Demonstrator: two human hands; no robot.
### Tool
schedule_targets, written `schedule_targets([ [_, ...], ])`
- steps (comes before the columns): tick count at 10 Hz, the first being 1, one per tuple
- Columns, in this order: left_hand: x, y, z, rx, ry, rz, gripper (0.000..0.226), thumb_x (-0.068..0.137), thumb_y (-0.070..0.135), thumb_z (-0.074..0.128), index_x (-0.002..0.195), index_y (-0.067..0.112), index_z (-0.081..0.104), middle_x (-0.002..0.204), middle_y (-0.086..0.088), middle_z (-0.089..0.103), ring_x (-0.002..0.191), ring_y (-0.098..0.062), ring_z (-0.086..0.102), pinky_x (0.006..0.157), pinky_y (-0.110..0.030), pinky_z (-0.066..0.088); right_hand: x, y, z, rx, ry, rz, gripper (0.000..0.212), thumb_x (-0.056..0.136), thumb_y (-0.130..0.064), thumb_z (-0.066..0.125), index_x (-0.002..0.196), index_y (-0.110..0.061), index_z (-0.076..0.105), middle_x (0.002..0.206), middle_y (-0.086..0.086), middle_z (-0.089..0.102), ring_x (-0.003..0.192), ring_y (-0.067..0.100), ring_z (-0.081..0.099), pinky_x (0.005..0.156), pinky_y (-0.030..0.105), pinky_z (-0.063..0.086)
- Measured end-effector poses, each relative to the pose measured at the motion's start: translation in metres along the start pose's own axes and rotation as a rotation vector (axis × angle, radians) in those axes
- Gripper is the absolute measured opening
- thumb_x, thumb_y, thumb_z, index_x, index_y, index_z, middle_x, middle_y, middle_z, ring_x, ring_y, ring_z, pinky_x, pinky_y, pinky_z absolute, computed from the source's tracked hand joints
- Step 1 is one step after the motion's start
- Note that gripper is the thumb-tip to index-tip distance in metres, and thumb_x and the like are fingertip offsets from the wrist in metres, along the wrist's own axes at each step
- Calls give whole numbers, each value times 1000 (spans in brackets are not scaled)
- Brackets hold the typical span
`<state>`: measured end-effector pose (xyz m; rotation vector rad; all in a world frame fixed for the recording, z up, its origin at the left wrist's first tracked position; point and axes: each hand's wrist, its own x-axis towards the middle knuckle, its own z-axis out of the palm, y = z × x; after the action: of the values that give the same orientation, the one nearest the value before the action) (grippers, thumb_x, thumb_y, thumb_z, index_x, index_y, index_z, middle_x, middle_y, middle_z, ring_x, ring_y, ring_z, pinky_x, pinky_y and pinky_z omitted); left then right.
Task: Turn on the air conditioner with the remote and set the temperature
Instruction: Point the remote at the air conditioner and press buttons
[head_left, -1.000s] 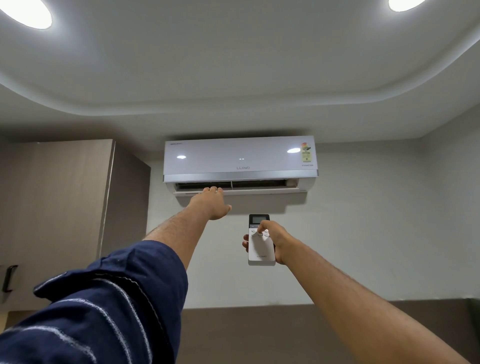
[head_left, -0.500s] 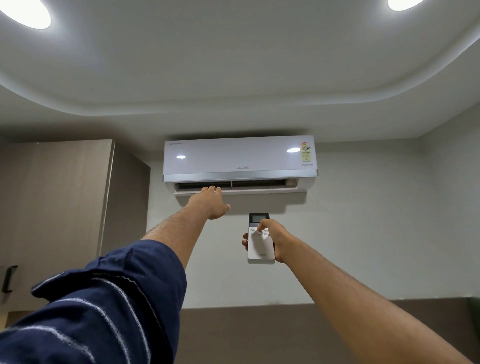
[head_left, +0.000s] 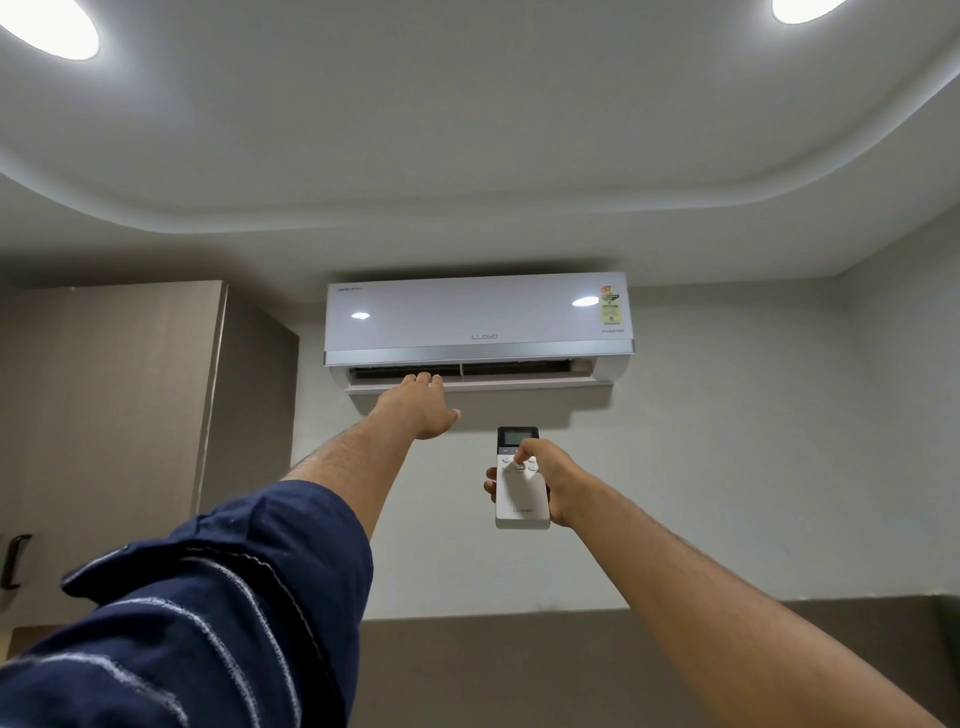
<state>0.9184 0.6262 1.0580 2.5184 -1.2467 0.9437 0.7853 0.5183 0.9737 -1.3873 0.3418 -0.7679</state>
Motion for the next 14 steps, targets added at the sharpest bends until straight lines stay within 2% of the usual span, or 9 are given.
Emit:
schedule_targets([
  [9, 2, 0, 2, -2, -4, -5, 74, 98, 45, 36, 155, 6, 9, 164, -12, 11, 152, -29, 10, 121, -47, 20, 4, -1, 0, 2, -8, 3, 56, 78, -6, 42, 134, 0, 47, 88, 18, 70, 60, 30, 71, 66, 34, 57],
  [14, 4, -2, 1, 7, -1, -11, 74, 98, 45, 36, 155, 7, 9, 164, -11, 11, 152, -28, 10, 121, -48, 21, 7, -2, 2, -26, 1, -16, 53, 82, -4, 43, 134, 0, 45, 92, 19, 70, 69, 31, 70, 72, 38, 57],
])
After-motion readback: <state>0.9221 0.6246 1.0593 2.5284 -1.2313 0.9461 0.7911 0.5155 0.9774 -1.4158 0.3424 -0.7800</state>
